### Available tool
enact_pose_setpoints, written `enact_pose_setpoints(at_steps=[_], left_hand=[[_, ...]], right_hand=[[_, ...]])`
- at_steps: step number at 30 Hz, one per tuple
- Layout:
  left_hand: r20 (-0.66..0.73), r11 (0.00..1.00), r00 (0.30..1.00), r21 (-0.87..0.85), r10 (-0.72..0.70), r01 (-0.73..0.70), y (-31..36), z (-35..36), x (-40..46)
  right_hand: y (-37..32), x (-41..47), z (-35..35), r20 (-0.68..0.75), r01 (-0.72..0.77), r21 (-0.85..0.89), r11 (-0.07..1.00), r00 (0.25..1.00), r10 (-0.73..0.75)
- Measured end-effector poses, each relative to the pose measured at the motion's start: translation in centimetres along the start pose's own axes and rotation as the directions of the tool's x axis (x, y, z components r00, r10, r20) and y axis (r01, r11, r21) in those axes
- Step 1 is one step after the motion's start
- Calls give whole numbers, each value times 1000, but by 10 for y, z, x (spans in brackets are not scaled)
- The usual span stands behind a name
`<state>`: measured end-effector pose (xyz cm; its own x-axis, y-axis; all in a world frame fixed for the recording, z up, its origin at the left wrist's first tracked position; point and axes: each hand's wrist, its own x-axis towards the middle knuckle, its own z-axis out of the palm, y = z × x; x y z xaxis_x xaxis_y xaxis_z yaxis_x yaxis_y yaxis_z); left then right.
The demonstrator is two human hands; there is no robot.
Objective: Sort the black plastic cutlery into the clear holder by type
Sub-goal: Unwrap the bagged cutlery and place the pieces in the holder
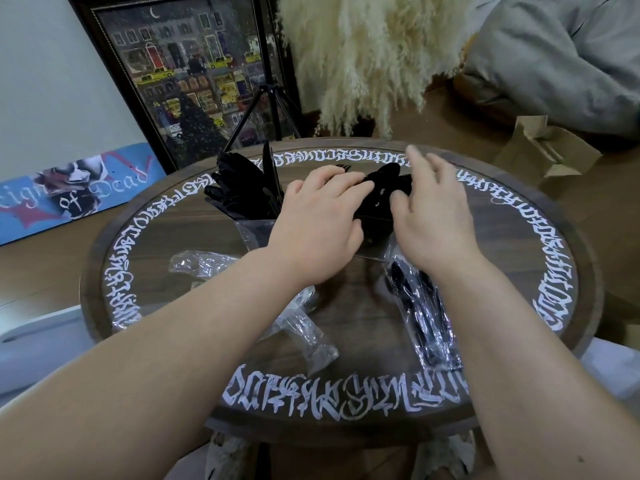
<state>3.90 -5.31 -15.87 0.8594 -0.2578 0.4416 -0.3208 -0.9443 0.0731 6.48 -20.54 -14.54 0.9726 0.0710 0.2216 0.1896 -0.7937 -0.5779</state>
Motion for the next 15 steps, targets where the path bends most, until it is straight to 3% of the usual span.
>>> enact_pose_setpoints(at_steps=[3, 5, 8, 11, 13, 15], left_hand=[[-77, 998, 997, -52, 19, -23, 4, -3, -8], [-113, 997, 993, -69, 35, -43, 10, -2, -15], [-122, 993, 988, -61, 98, -106, 23, 5, -26], [-40, 987, 990, -72, 138, -141, 37, 17, -34], [54, 987, 988, -82, 145, -141, 46, 25, -37], [254, 994, 962, -72, 100, -85, 54, 30, -40]], right_hand=[[4, -2, -13, -201, -17, 105, 994, 979, 38], [12, -5, -19, -228, -56, 94, 994, 971, 76], [28, -10, -17, -111, -134, 8, 991, 985, 134], [46, -15, -13, 51, -179, -109, 978, 981, 186], [56, -18, -10, 133, -181, -180, 967, 969, 206], [65, -22, -7, 200, -175, -244, 954, 953, 227]])
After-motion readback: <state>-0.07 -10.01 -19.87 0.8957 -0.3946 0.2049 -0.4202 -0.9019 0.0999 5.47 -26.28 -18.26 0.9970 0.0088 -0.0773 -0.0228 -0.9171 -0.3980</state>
